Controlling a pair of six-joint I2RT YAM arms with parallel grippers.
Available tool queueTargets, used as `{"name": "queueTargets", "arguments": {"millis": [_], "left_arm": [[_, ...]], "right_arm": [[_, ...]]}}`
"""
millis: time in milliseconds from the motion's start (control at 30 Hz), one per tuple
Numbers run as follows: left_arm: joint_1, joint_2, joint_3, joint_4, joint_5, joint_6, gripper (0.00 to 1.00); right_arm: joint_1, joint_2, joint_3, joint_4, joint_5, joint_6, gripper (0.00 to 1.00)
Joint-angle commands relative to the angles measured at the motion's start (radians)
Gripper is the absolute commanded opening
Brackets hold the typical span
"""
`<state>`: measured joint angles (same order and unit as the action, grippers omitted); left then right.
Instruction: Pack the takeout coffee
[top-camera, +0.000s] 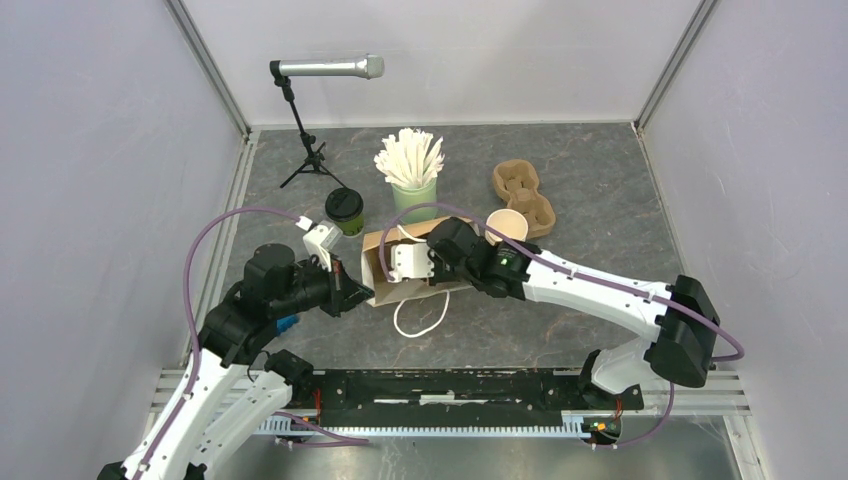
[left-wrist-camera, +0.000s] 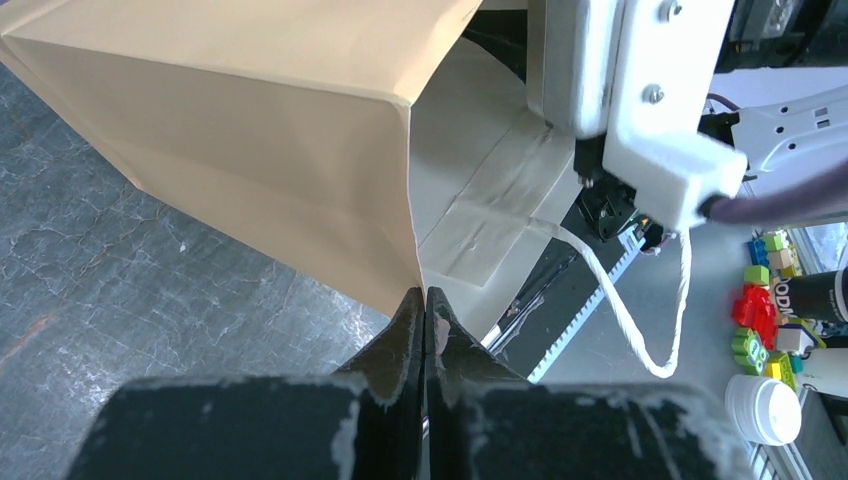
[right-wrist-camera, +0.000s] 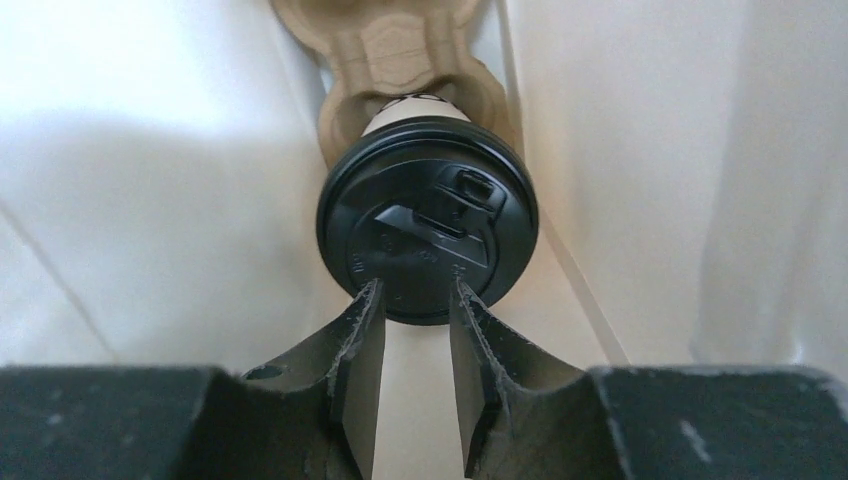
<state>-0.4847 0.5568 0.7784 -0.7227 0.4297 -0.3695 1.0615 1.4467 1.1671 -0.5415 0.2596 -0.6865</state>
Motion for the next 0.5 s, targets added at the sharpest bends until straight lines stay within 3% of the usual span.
{"name": "queueTargets", "arguments": {"millis": [0,467], "left_arm": [[-0.003,-0.013,0.001,0.043,0.046,-0.034,0.02],[-0.004,-0.013,-0.001,0.038,0.055,-0.034,0.02]], "right_arm": [[-0.031,-0.004,-0.012,0.101,-0.026,0.031,0.34],[-0.076,0.053,-0.056,0.228,-0.068,0.063,0.32]]}}
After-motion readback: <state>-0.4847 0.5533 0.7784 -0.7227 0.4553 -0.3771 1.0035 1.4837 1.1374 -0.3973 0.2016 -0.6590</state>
